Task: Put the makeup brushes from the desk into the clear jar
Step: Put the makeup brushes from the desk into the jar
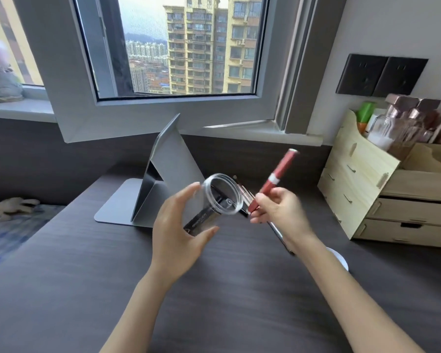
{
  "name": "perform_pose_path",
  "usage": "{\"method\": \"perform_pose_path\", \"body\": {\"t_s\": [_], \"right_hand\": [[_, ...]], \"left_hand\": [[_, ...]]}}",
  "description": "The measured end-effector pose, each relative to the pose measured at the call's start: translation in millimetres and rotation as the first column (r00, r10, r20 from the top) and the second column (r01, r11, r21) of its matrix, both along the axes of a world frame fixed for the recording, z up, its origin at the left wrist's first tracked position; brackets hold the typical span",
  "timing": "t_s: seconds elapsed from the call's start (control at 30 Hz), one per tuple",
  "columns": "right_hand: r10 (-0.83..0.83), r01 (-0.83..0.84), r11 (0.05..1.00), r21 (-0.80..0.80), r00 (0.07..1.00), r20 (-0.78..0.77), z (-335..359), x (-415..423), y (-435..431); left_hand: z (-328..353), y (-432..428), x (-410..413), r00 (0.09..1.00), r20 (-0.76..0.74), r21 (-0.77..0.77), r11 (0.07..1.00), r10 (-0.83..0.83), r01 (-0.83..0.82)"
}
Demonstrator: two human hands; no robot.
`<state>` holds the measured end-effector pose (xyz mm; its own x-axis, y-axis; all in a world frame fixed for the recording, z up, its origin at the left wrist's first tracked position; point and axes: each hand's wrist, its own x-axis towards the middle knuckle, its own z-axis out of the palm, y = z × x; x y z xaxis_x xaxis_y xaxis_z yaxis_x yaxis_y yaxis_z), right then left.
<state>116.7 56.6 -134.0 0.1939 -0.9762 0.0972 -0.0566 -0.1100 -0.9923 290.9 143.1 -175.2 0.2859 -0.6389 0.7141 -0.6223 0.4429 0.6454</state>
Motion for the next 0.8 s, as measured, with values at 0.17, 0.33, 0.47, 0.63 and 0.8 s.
{"method": "perform_pose_path", "body": {"t_s": [0.17,0.33,0.47,0.63,0.8], "right_hand": [[0.06,0.003,0.98,-0.2,0.95,0.307,40.9,-31.7,49.2],[0.035,-0.049,0.921,-0.386,0.998,-0.044,54.5,-31.0,77.8],[-0.009,-0.126,0.916,-0.381,0.943,-0.333,43.0,-18.9,80.9],[0.002,-0.017,0.938,-0.345,0.999,-0.042,44.3,-22.2,84.4],[-0.079,-0.062,0.872,-0.486,0.961,-0.264,41.7,-13.9,83.5]], "left_hand": [[2.5,3.3,-9.7,0.999,0.051,-0.092,0.996,-0.011,0.016],[1.9,4.8,-13.9,0.997,0.065,-0.121,0.991,-0.042,0.049],[0.0,3.1,-14.8,0.984,0.172,-0.104,0.992,-0.048,0.067],[1.8,4.0,-16.0,0.989,0.148,-0.138,0.989,-0.031,0.052],[-0.4,4.1,-17.0,0.987,0.148,-0.142,0.987,-0.057,0.078]]}}
